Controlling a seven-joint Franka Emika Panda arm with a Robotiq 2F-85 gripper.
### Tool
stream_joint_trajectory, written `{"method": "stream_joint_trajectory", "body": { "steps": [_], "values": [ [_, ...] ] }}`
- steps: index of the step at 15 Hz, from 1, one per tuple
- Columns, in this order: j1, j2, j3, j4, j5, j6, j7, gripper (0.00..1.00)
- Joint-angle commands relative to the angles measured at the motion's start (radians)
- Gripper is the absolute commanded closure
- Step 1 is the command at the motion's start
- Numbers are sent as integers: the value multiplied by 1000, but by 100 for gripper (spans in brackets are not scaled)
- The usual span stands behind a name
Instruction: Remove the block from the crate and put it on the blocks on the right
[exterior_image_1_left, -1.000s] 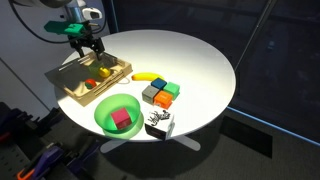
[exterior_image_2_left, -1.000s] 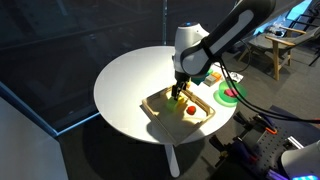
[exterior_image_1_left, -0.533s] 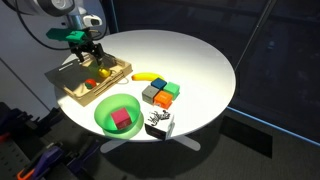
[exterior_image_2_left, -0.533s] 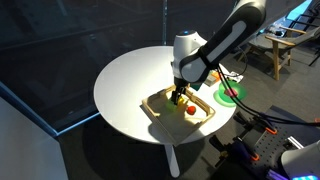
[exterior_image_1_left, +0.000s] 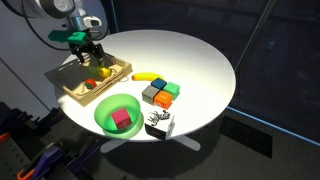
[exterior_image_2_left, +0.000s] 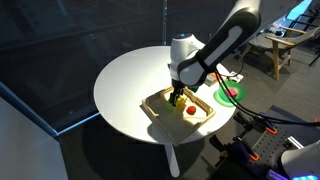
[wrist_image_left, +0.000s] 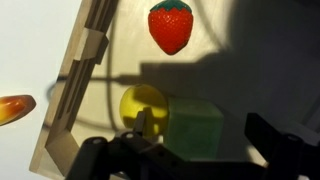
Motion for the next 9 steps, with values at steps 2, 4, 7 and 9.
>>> {"method": "stream_joint_trajectory", "body": {
  "steps": [2, 4, 7, 9],
  "values": [
    [13, 35, -11, 40, -34, 15, 23, 0],
    [11, 48, -8, 52, -31, 19, 18, 0],
    [13, 66, -9, 69, -33, 24, 18, 0],
    [16, 77, -10, 82, -34, 24, 19, 0]
  ]
}}
